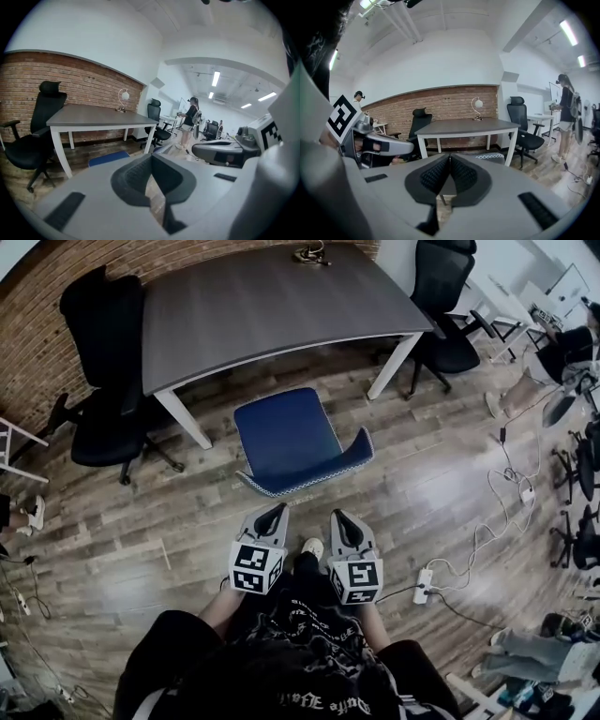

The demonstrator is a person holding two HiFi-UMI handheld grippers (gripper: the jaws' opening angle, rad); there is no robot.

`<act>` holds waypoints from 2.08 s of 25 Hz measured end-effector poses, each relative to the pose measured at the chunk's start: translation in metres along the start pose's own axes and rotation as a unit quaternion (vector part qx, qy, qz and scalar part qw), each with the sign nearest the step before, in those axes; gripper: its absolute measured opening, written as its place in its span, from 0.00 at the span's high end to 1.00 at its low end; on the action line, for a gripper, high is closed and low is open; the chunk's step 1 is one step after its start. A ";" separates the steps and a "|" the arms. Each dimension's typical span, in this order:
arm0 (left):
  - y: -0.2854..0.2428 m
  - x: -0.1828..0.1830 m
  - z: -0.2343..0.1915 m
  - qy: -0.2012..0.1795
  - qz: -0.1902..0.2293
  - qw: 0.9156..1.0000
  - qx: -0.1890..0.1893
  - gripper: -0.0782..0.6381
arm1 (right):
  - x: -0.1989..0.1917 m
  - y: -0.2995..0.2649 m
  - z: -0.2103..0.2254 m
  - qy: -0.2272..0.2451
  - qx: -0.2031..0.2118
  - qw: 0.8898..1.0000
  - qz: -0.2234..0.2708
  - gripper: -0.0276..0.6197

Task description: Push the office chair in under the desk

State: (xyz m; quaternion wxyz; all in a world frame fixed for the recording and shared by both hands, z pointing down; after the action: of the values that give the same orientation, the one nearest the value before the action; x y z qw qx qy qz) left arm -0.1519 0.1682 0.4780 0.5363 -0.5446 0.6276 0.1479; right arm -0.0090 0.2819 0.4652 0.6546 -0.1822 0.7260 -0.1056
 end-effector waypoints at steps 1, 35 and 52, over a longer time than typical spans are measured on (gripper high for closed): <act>-0.006 0.001 0.004 0.002 0.002 1.000 0.008 0.88 | 0.000 -0.004 0.009 0.004 0.009 1.000 0.001 0.95; -0.069 0.019 -0.002 0.040 -0.039 0.995 0.085 0.88 | 0.009 -0.075 0.101 0.065 0.135 0.988 -0.037 0.95; -0.082 0.022 -0.006 -0.002 -0.108 0.993 0.037 0.70 | 0.011 -0.106 0.103 0.180 0.259 0.945 -0.085 0.75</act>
State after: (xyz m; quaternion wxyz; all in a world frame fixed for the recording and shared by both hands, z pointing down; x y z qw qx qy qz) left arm -0.0821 0.1219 0.4946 0.5698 -0.5892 0.5690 0.0666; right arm 0.1053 0.1899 0.4841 0.5263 -0.0456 0.7612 -0.3761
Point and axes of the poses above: the fingertips, and each gripper's own axes: y backward along the fingers, z to its right, x out of its top, the point moved 8 cm from there along y, backward along the fingers, and after that the axes turned 10 degrees about y, right-handed, at the moved point
